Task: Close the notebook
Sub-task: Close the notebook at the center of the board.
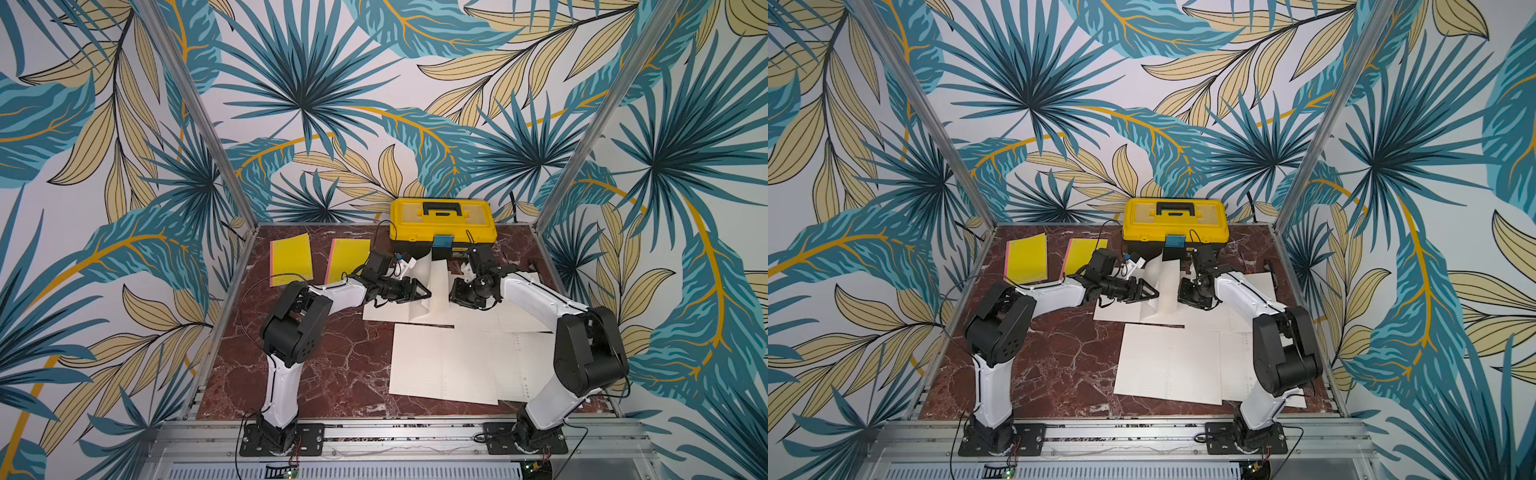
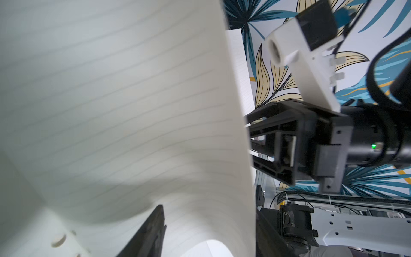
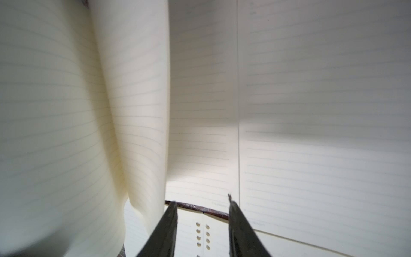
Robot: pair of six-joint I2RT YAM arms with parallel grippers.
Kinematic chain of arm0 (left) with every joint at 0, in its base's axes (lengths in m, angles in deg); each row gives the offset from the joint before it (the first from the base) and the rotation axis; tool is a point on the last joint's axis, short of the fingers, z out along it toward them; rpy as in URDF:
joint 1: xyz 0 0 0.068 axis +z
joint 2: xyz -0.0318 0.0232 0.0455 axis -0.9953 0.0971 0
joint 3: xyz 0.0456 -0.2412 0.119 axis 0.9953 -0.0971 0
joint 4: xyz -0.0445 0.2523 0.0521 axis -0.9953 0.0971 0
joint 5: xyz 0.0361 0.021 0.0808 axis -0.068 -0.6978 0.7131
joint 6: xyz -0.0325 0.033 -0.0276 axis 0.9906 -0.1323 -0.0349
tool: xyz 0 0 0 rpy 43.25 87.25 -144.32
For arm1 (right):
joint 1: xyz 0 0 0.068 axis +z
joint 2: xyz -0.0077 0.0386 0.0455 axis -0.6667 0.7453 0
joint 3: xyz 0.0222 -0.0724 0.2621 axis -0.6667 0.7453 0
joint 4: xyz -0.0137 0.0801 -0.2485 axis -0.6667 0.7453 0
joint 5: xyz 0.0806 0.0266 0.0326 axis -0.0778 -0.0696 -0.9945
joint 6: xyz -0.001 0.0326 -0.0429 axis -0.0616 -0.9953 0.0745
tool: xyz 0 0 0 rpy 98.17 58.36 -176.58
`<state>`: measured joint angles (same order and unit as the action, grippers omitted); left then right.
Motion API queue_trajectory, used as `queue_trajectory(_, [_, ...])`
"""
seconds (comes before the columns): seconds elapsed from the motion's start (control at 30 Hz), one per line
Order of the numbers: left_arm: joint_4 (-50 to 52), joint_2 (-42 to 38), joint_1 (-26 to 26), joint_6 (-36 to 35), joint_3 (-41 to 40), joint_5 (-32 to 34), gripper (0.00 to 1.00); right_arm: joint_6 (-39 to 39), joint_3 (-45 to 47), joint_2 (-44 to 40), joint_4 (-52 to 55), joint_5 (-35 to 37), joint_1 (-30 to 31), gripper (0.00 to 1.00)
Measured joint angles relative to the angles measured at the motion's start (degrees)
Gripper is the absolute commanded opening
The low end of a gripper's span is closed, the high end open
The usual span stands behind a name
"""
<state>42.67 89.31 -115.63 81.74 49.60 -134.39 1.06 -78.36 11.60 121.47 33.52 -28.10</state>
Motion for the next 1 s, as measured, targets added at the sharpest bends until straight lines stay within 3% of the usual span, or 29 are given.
queue_trajectory(0.27, [3.8,-1.5,-0.6,-3.3,0.6,4.2,0.59,0.0,-1.0,-4.1,2.3,0.9,0.0,0.41])
queue_trajectory(0.63, [8.2,-9.4,0.1,-7.0,-2.2,9.4,0.6,0.0,-2.6,-4.8,2.5,-1.4,0.1,0.41])
queue_trajectory(1.0, [0.1,-1.8,-1.8,-2.5,0.4,-0.3,0.6,0.0,-5.2,-6.7,3.2,-2.4,0.2,0.41])
